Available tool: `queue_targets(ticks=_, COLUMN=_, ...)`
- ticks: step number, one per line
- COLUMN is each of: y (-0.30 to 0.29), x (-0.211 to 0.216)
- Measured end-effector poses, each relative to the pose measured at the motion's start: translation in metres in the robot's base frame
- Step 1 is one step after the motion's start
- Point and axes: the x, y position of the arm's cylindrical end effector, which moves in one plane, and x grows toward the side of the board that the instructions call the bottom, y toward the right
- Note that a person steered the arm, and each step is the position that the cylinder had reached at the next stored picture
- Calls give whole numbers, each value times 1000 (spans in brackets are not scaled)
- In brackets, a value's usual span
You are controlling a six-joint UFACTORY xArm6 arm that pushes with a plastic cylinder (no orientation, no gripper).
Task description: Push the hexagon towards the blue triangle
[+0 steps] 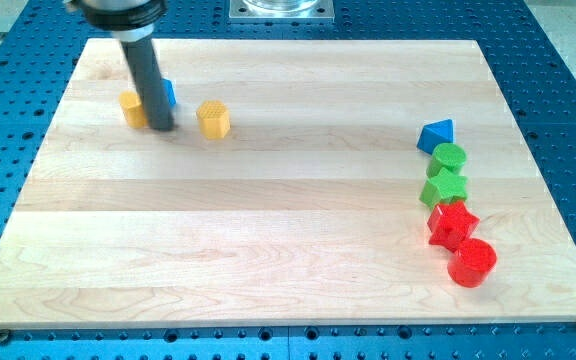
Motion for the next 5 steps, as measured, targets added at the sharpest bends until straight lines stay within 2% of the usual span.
queue_targets(ticks=1, y=36, x=3)
queue_targets(ticks=2, y=-57, x=25)
queue_targets(ticks=3, y=-25, x=23)
queue_targets(ticks=4, y=73, x=32)
queue_targets(ticks=5, y=96, x=33)
